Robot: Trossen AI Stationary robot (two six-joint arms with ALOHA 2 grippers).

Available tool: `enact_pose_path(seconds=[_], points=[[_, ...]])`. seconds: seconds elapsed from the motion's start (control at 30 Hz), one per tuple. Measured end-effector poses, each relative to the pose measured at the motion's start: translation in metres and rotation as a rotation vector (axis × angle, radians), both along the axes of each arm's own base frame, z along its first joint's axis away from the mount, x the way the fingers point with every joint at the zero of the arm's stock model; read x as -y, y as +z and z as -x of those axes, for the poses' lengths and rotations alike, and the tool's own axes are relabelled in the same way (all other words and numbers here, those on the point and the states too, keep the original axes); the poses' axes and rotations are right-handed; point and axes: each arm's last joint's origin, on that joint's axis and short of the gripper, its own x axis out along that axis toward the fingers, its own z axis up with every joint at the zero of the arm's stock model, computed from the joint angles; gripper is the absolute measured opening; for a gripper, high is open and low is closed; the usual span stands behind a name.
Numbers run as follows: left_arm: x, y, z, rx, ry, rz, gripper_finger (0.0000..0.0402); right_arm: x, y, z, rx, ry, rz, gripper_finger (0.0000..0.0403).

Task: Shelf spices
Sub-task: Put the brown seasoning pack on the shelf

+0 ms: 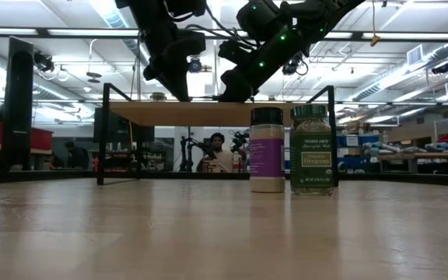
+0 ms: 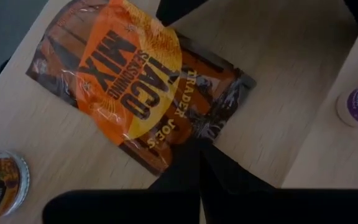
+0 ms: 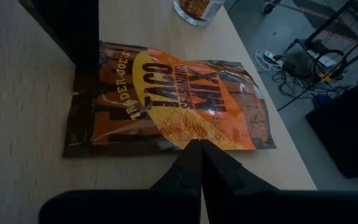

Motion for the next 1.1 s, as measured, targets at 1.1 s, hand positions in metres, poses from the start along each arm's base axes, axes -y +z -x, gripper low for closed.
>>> enact_pose_path(seconds=[1.1], points=[[-0.023, 0.022, -0.005, 0.089, 0.002, -0.138, 0.0, -0.046, 0.042, -0.005, 0.062, 0.029, 0.184, 0.0]])
